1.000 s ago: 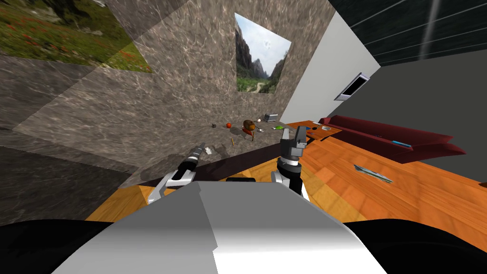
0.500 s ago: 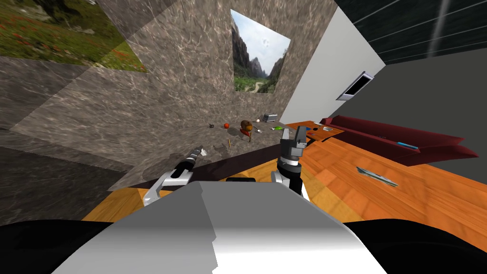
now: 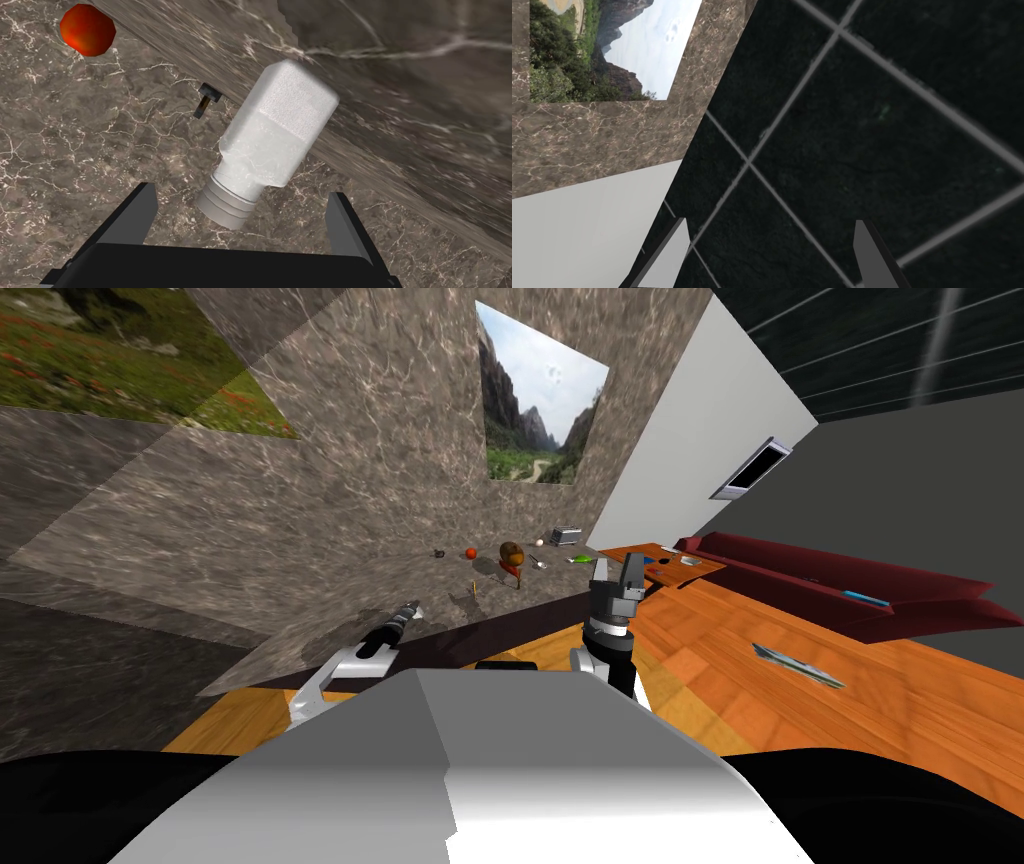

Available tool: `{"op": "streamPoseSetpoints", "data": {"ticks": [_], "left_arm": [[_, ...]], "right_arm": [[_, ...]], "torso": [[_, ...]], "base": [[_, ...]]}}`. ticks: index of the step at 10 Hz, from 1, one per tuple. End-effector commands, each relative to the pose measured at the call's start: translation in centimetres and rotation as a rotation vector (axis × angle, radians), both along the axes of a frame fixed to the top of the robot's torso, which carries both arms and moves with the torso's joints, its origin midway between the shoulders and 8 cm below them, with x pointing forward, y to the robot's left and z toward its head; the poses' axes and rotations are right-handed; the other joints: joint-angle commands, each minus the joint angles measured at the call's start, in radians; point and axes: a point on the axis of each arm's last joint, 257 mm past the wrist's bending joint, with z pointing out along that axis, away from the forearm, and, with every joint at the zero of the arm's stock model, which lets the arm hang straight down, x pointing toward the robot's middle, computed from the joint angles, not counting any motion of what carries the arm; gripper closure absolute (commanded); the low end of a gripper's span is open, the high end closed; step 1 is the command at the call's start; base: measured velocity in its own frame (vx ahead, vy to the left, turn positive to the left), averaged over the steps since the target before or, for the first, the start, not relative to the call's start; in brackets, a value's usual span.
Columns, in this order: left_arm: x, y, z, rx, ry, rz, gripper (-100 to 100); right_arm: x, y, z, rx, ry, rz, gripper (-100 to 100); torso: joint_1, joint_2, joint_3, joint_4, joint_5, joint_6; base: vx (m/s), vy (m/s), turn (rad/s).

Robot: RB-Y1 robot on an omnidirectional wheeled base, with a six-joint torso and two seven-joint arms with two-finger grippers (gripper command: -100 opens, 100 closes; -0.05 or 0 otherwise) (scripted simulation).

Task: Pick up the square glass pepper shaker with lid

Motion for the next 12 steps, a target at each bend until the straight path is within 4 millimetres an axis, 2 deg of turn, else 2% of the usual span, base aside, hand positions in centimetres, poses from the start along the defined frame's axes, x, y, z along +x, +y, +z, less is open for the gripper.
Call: {"op": "streamPoseSetpoints", "data": {"ticks": [1, 5, 6, 7, 8, 10, 11, 12], "left_arm": [[-0.8, 1.7, -0.8, 0.029, 0.050, 0.024, -100], [-2.2, 4.6, -1.7, 0.087, 0.138, 0.067, -100], [-2.0, 3.9, -1.5, 0.077, 0.121, 0.058, -100], [-2.1, 4.0, -1.5, 0.079, 0.126, 0.061, 0], [-1.9, 4.4, -2.0, 0.078, 0.125, 0.064, -100], [-1.9, 4.4, -2.0, 0.078, 0.125, 0.065, -100], [-1.8, 4.4, -2.0, 0.078, 0.125, 0.065, 100], [-1.9, 4.4, -2.0, 0.078, 0.125, 0.066, 100]], "right_arm": [[0.0, 0.0, 0.0, 0.000, 0.000, 0.000, 0], [0.0, 0.0, 0.0, 0.000, 0.000, 0.000, 0], [0.0, 0.0, 0.0, 0.000, 0.000, 0.000, 0], [0.0, 0.0, 0.0, 0.000, 0.000, 0.000, 0], [0.0, 0.0, 0.0, 0.000, 0.000, 0.000, 0], [0.0, 0.0, 0.0, 0.000, 0.000, 0.000, 0], [0.0, 0.0, 0.0, 0.000, 0.000, 0.000, 0], [0.0, 0.0, 0.0, 0.000, 0.000, 0.000, 0]], "torso": [[0.000, 0.000, 0.000, 0.000, 0.000, 0.000], [0.004, 0.001, 0.001, 0.000, 0.001, 0.000], [0.004, 0.001, 0.001, 0.000, 0.001, 0.000], [0.006, 0.002, 0.001, 0.000, 0.001, 0.000], [0.008, 0.003, 0.002, 0.001, 0.002, 0.000], [0.012, 0.000, 0.000, 0.000, 0.003, 0.000], [0.011, 0.001, 0.001, 0.000, 0.003, 0.000], [0.009, 0.003, 0.001, 0.001, 0.002, 0.000]], "base": [[0.064, -0.123, 0.017], [0.042, -0.083, 0.014], [0.015, -0.032, 0.008], [0.003, -0.006, 0.000], [0.030, 0.019, -0.016], [0.039, 0.039, -0.020], [0.000, 0.000, 0.000], [0.000, 0.000, 0.000]]}}
